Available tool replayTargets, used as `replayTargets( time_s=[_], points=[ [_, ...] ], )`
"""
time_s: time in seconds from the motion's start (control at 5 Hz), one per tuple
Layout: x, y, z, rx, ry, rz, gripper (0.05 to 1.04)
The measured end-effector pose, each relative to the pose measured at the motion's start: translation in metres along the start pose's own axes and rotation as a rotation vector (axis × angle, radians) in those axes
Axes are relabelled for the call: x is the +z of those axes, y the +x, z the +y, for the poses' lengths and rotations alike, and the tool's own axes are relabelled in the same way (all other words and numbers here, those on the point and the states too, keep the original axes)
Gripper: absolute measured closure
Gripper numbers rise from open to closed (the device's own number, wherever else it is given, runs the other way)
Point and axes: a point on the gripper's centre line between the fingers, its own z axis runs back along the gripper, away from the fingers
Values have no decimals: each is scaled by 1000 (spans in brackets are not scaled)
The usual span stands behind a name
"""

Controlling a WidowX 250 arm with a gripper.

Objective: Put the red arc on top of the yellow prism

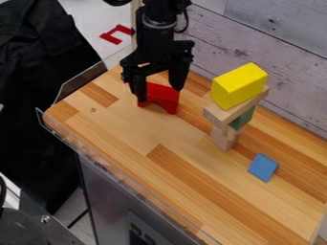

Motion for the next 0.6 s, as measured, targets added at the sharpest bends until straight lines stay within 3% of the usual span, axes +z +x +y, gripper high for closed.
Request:
replayTargets(
  time_s=[0.4, 0.6],
  points=[
    [8, 8, -7, 199, 21, -11, 85],
    [5, 7, -15, 275, 8, 19, 85]
  ],
)
